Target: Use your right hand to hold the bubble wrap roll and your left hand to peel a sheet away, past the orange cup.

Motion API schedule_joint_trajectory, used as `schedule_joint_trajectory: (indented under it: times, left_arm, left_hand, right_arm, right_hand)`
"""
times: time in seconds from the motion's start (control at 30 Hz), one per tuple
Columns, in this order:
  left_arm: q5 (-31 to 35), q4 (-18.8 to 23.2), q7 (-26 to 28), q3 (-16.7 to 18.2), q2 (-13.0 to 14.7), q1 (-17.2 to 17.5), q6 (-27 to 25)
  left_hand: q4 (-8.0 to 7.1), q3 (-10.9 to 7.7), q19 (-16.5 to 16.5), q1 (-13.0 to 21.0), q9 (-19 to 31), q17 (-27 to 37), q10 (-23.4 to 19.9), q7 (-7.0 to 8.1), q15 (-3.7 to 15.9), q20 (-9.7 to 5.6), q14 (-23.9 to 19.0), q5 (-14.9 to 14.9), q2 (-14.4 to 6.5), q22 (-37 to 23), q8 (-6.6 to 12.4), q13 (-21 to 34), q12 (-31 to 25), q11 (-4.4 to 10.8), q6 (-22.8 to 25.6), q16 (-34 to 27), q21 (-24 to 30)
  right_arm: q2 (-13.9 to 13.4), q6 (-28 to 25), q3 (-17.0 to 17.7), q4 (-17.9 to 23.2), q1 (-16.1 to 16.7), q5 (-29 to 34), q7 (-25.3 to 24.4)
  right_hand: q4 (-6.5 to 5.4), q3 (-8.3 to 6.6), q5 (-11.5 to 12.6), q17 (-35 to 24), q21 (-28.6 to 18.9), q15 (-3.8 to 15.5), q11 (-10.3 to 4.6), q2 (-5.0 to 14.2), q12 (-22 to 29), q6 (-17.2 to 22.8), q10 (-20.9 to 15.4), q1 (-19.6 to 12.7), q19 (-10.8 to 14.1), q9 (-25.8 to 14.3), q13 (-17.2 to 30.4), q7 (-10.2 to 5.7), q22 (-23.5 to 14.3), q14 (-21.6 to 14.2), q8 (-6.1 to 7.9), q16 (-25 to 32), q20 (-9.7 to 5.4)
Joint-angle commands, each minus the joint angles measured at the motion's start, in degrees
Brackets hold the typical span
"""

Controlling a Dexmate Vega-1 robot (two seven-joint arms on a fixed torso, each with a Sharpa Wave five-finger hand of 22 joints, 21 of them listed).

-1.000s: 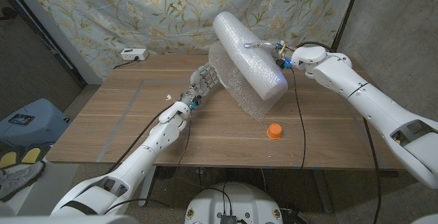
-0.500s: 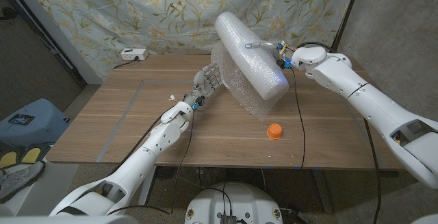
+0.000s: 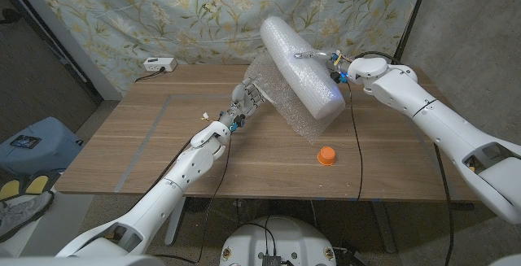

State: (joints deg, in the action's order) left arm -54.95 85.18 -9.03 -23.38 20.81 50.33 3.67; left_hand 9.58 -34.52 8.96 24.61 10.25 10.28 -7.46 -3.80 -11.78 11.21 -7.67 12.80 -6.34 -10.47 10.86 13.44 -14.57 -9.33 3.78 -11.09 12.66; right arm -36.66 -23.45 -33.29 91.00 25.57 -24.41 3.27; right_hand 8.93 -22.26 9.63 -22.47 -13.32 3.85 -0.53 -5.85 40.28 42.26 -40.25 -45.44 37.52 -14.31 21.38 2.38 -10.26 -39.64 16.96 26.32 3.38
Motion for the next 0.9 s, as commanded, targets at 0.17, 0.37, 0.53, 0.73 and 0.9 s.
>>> schedule_joint_trajectory:
  times: [0.17,0.37,0.53,0.73,0.9]
  left_arm:
    - [-0.84,0.14,-0.59,-1.12,0.27,-0.08,-0.83]
    - [-0.8,-2.12,-1.95,-1.85,-0.5,-1.56,-1.22]
    - [-1.15,-3.73,-2.69,-1.96,-0.76,-2.27,-1.98]
    - [-1.06,-6.19,-3.43,-2.03,-1.32,-3.55,-2.4]
    - [-0.85,-9.45,-5.69,-2.47,-2.43,-5.61,-2.43]
  left_hand:
    - [0.53,-0.26,0.72,1.71,0.19,0.1,0.2,-0.03,-0.32,0.16,-0.13,0.41,0.04,-0.15,0.13,0.29,0.11,-0.15,-0.09,0.13,0.0]
    - [0.76,-0.42,1.49,2.78,0.2,0.1,-0.23,0.19,-0.08,-0.12,-0.82,0.55,0.22,-0.15,0.32,0.28,-0.02,0.29,0.22,-0.08,0.2]
    - [0.98,-0.68,2.11,3.88,0.2,0.09,-0.4,0.11,0.12,-0.15,-1.42,0.71,0.26,-0.15,0.42,0.27,-0.04,0.43,0.36,-0.23,0.36]
    - [1.18,-0.97,2.79,5.56,0.2,0.07,-1.13,0.25,0.26,-0.31,-2.05,0.89,0.53,-0.16,0.67,0.26,-0.26,0.93,0.9,-0.3,0.48]
    - [1.2,-1.05,3.06,6.33,0.21,0.06,-1.36,0.25,0.34,-0.38,-2.36,0.94,0.7,-0.16,0.72,0.25,-0.31,0.95,1.05,-0.33,0.51]
  right_arm:
    - [-0.27,-1.17,1.44,2.69,1.41,-1.48,-1.82]
    - [-0.53,-1.27,2.38,3.97,2.24,-2.73,-2.34]
    - [-0.91,-1.11,2.95,4.78,2.74,-3.79,-2.14]
    - [-1.16,-0.96,3.25,5.5,2.87,-4.44,-2.22]
    - [-0.96,-1.17,3.2,5.57,2.55,-4.83,-2.35]
  right_hand:
    - [0.1,0.18,0.48,-0.15,0.11,2.94,-0.18,5.45,0.29,0.52,-0.33,-4.98,0.41,-0.24,-0.01,-0.23,-0.25,-0.58,-0.05,-0.15,-0.29]
    - [0.15,0.2,0.5,-0.23,0.12,2.95,-0.33,5.5,0.36,0.67,-0.46,-5.12,0.51,-0.31,-0.06,-0.21,-0.26,-0.69,-0.12,-0.18,-0.25]
    - [0.08,0.26,0.49,-0.33,0.13,2.95,-0.25,5.57,0.37,0.8,-0.47,-5.07,0.54,-0.33,-0.08,-0.24,-0.26,-0.72,-0.15,-0.15,-0.25]
    - [0.12,0.28,0.52,-0.44,0.15,2.91,-0.13,5.66,0.4,0.88,-0.46,-5.21,0.56,-0.37,-0.09,-0.27,-0.26,-0.76,-0.23,-0.14,-0.27]
    - [0.07,0.32,0.52,-0.51,0.18,2.92,-0.15,5.76,0.44,0.92,-0.53,-5.19,0.56,-0.39,-0.11,-0.25,-0.26,-0.79,-0.31,-0.16,-0.25]
